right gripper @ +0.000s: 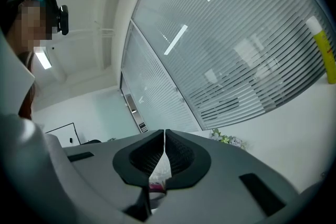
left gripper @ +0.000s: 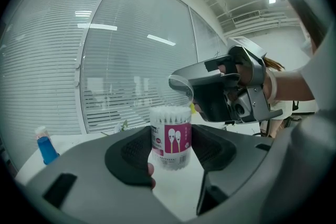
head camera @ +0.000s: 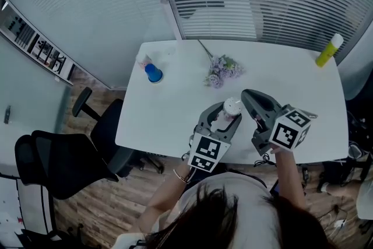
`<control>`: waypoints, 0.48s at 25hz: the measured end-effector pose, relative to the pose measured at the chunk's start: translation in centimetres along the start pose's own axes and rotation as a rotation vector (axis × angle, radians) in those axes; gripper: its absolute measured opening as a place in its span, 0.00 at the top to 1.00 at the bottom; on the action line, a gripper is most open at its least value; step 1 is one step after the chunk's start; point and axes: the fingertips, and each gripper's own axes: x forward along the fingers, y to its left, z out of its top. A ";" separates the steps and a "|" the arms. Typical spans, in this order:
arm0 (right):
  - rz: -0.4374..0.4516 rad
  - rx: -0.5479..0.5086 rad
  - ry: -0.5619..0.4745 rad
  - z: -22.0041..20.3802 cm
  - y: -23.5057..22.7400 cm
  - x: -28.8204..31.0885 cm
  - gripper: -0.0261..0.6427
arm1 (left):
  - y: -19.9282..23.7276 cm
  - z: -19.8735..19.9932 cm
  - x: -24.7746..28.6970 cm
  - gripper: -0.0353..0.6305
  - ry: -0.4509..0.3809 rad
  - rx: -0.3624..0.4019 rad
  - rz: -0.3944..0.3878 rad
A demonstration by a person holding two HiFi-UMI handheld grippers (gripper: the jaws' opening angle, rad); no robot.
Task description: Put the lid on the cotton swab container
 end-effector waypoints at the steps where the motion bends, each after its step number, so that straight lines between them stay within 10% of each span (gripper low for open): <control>1: 0.004 -0.002 0.008 -0.2 0.2 0.1 0.91 | 0.0 0.0 0.0 0.57 0.002 0.001 -0.001; 12: 0.033 -0.089 0.123 -1.6 1.2 1.0 0.91 | -0.4 -0.1 0.6 0.57 0.015 0.037 -0.018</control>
